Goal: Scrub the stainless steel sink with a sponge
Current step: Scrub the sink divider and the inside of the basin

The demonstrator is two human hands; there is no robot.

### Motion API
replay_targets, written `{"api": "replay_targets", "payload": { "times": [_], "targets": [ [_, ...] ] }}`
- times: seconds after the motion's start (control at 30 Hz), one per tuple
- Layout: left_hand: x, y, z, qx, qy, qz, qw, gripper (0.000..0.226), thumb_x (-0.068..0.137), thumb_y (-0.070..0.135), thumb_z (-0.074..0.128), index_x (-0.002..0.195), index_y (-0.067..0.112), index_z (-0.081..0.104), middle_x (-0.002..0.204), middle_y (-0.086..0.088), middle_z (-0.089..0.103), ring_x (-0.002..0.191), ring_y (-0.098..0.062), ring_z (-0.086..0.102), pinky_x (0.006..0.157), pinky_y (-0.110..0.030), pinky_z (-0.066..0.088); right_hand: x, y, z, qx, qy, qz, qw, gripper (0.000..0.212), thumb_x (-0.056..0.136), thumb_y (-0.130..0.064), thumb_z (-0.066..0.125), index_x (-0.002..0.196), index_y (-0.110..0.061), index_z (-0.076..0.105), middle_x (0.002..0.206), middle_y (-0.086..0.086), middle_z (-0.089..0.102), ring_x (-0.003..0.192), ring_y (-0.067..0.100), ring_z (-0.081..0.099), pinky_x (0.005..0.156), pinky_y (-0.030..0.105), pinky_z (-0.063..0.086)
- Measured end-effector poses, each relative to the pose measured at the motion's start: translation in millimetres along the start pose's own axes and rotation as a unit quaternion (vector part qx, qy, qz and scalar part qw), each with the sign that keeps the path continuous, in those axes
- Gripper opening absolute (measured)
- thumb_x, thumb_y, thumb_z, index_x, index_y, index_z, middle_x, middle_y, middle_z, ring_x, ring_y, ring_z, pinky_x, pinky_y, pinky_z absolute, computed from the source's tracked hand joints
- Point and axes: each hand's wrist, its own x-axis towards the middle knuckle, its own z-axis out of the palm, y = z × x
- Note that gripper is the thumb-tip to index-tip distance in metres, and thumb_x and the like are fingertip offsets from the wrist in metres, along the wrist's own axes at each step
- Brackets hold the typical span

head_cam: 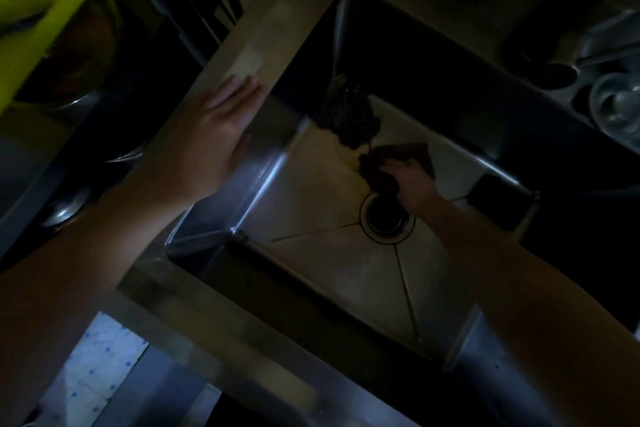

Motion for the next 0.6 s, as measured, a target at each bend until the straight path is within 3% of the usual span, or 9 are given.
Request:
{"api": "replay_targets", "payload": {
  "times": [0.13, 0.3, 0.4, 0.5, 0.6],
  "targets": [
    [-1.2, -3.2, 2.2, 0.007, -0.002, 0.006, 1.0, 0.058, 0.083, 0.014, 0.046, 0.14, 0.002, 0.036, 0.144, -0.018, 0.041, 0.137, -0.031, 0.033, 0.111, -0.042, 0.029, -36.9, -2.8, 16.2, 0.002, -0.017, -0.034, 0.999, 0.06, 0.086, 0.004, 0.048, 0.141, -0.019, 0.043, 0.153, 0.001, 0.032, 0.138, 0.03, 0.029, 0.114, 0.038, 0.028],
    [0.8, -6.0, 2.0, 0.03, -0.012, 0.009, 0.999, 0.063, 0.081, 0.008, 0.06, 0.139, 0.002, 0.037, 0.143, -0.018, 0.043, 0.134, -0.033, 0.037, 0.107, -0.041, 0.029, -61.2, -4.4, 21.2, 0.109, 0.035, 0.02, 0.993, 0.059, 0.079, 0.01, 0.05, 0.136, -0.007, 0.049, 0.148, 0.011, 0.04, 0.135, 0.032, 0.034, 0.116, 0.032, 0.022],
    [-0.1, -4.8, 2.4, 0.029, -0.011, 0.003, 1.0, 0.062, 0.08, 0.007, 0.061, 0.138, 0.001, 0.039, 0.143, -0.018, 0.043, 0.134, -0.032, 0.038, 0.108, -0.042, 0.029, -54.6, -14.9, 16.3, 0.211, 0.083, 0.044, 0.973, 0.052, 0.078, 0.016, 0.048, 0.128, 0.002, 0.055, 0.14, 0.021, 0.048, 0.131, 0.034, 0.044, 0.116, 0.033, 0.027],
    [0.0, -3.5, 2.8, 0.022, -0.016, 0.002, 1.0, 0.062, 0.081, 0.007, 0.061, 0.138, 0.001, 0.039, 0.143, -0.018, 0.043, 0.135, -0.032, 0.037, 0.109, -0.044, 0.032, -33.0, -27.9, 7.5, 0.255, 0.092, 0.088, 0.959, 0.048, 0.083, 0.012, 0.048, 0.127, -0.004, 0.057, 0.136, 0.019, 0.053, 0.128, 0.033, 0.047, 0.107, 0.03, 0.033],
    [-0.4, -5.0, 2.5, 0.015, -0.023, 0.002, 1.0, 0.061, 0.083, 0.009, 0.058, 0.14, 0.002, 0.037, 0.145, -0.017, 0.04, 0.137, -0.031, 0.033, 0.11, -0.045, 0.031, -4.6, -46.2, 5.5, 0.235, 0.046, 0.076, 0.968, 0.05, 0.086, 0.01, 0.047, 0.132, -0.009, 0.054, 0.143, 0.013, 0.047, 0.133, 0.029, 0.042, 0.114, 0.032, 0.03]
  ]
}}
